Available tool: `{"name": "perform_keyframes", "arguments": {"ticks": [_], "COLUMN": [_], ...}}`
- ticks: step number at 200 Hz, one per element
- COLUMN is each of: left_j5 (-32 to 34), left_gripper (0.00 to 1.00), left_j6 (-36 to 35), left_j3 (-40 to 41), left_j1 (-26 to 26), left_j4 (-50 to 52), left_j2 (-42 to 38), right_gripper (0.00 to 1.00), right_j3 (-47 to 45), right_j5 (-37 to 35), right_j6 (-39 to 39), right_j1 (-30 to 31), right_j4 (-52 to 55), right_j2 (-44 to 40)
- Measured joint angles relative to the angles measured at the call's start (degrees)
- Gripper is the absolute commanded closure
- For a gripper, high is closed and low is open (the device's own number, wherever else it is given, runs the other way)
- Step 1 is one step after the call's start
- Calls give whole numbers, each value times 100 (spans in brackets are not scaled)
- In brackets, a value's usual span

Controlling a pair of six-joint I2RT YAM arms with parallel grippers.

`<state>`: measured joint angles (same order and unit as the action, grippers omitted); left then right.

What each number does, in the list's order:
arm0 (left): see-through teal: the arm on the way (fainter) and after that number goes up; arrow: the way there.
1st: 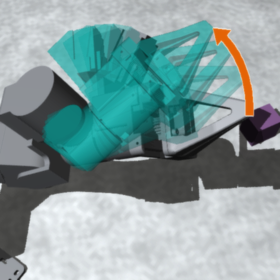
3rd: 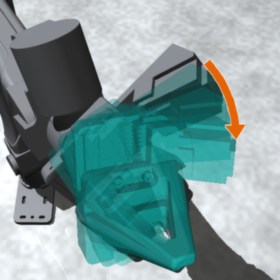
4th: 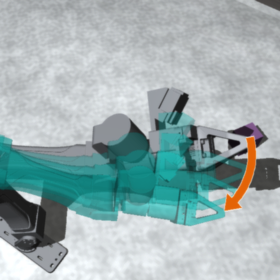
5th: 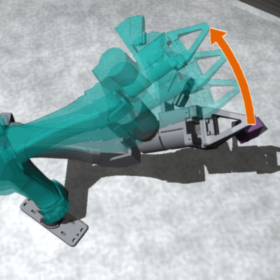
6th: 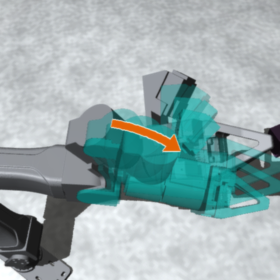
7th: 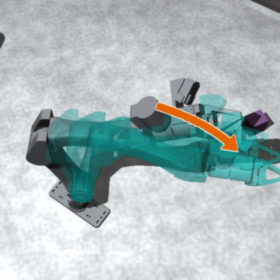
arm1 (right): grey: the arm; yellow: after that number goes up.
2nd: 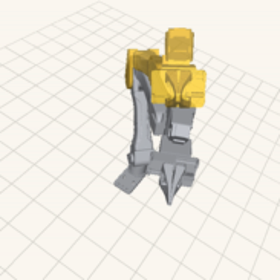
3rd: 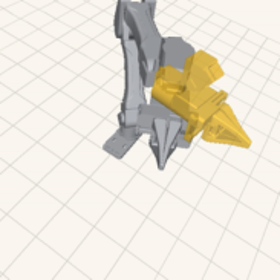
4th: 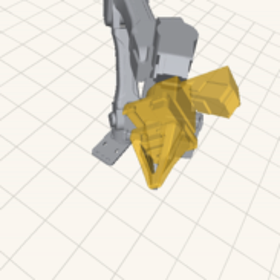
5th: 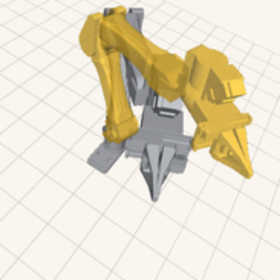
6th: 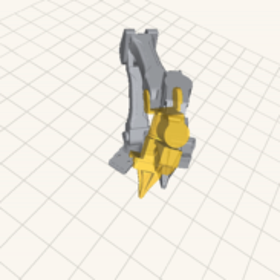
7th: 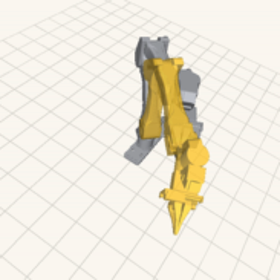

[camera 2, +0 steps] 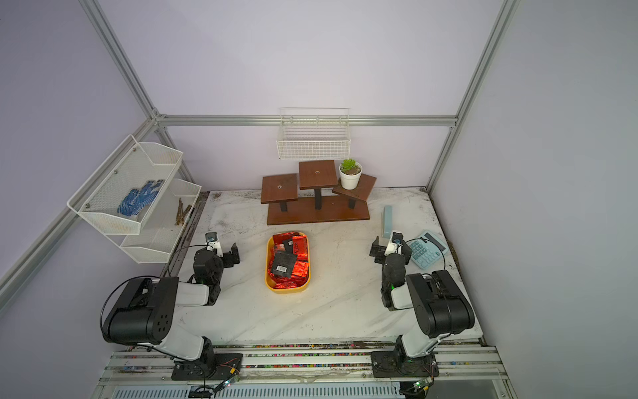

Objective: Take the tea bags out of the storage box
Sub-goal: Pick up the tea bag from the storage box.

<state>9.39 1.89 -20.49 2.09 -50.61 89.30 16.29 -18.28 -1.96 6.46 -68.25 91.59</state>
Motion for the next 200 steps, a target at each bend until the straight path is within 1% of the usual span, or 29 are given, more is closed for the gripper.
{"name": "perform_keyframes", "arguments": {"ticks": [173,188,200], "left_j5": [-2,7,103], "left_gripper": [0,0,0], "left_j6": [-2,-4,2], "left_j3": [0,-28,-221], "left_j1": [0,-22,-83], "left_j4": [0,162,809], "left_j2": [0,-74,-323], "right_gripper": [0,0,0], "right_j3": [0,2,42], "right_j5": [39,22,33], "right_j6": [-4,17,33], "right_j1": [-31,-17,7], "right_j4": [17,420,898], "right_j2": [-17,-402,-994]}}
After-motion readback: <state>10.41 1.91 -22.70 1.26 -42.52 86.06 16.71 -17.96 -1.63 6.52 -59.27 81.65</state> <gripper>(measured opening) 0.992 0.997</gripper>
